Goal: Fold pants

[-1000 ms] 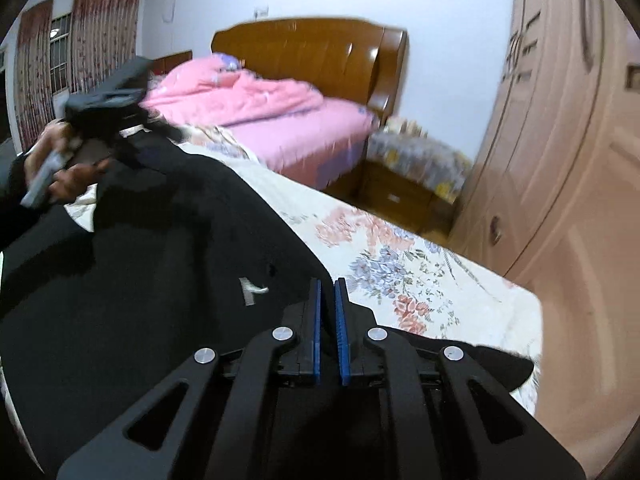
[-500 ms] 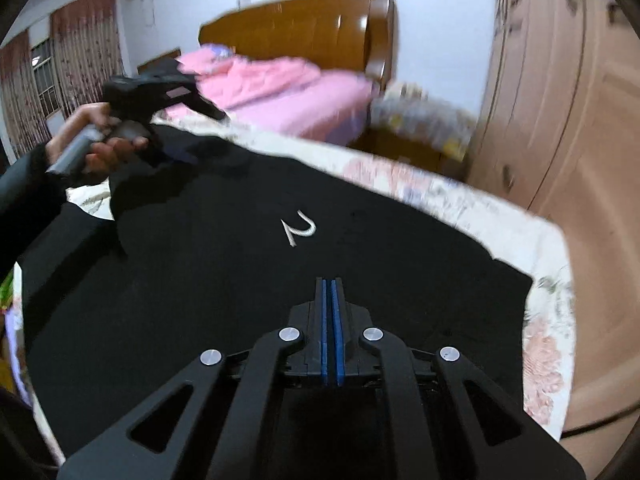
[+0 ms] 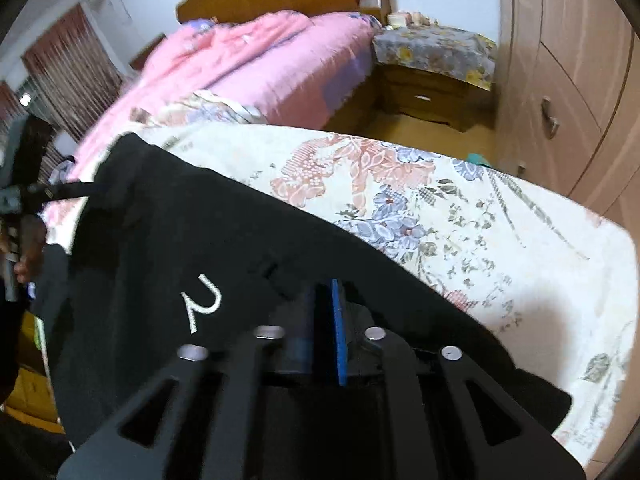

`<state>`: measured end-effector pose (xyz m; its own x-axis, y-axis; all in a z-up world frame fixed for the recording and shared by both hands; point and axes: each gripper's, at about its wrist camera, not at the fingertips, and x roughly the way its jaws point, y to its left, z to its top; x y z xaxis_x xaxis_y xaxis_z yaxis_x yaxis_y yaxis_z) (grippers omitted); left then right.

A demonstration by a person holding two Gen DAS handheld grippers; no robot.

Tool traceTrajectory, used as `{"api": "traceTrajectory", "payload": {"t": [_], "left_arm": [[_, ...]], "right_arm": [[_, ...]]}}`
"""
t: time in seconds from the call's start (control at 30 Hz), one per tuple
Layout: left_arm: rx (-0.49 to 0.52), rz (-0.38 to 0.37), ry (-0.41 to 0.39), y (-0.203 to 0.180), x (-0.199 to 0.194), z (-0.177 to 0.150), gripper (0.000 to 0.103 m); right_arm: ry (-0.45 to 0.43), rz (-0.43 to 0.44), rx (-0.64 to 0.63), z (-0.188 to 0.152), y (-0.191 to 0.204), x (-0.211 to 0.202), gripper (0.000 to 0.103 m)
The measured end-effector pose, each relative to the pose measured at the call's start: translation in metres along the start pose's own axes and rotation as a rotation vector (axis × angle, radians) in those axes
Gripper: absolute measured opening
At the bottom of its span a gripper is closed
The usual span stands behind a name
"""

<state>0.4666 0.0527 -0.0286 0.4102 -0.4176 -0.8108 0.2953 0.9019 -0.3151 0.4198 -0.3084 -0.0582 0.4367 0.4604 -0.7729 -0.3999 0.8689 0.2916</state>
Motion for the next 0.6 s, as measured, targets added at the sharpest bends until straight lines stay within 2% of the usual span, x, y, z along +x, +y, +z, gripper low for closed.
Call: {"api": "traceTrajectory", "payload": {"t": [0.07,0.17,0.23,0.27,0.3,0.33,0.37,0.5,0.6], "left_arm": [[0.079,0.053,-0.003,-0.012,0.007,0.001,0.101],[0.033,0.026,0.036,-0.009,0.025,0.010,0.101],[-0.010,0.014,0.038,-0.003,0.032,0.016,0.101],[-0.019,0.003,0.030,-0.001,0.034,0.019,0.101],[-0.023,-0.001,0.024,0.000,0.034,0.022,0.101],[-0.029,-0.005,0.017,0.001,0.035,0.023,0.101],[-0.036,-0.005,0.011,0.004,0.035,0.024,0.101],[-0.053,0.012,0.013,0.015,0.035,0.025,0.101],[-0.043,0.027,0.012,0.024,0.030,0.021,0.101]], "right_arm": [[-0.025,0.011,0.003,-0.006,-0.001,-0.004,0.014],[0.026,-0.031,-0.008,0.004,0.007,-0.006,0.016],[-0.017,-0.065,-0.049,0.019,0.012,-0.011,0.076],[-0.066,-0.048,-0.097,0.029,0.016,-0.016,0.096],[-0.059,-0.037,-0.115,0.034,0.016,-0.013,0.099],[-0.016,-0.031,-0.127,0.040,0.016,-0.003,0.099],[0.042,-0.052,-0.151,0.044,0.016,0.011,0.099],[0.162,-0.116,-0.267,0.036,0.015,0.048,0.099],[0.109,-0.053,-0.270,0.033,0.003,0.043,0.099]]}}
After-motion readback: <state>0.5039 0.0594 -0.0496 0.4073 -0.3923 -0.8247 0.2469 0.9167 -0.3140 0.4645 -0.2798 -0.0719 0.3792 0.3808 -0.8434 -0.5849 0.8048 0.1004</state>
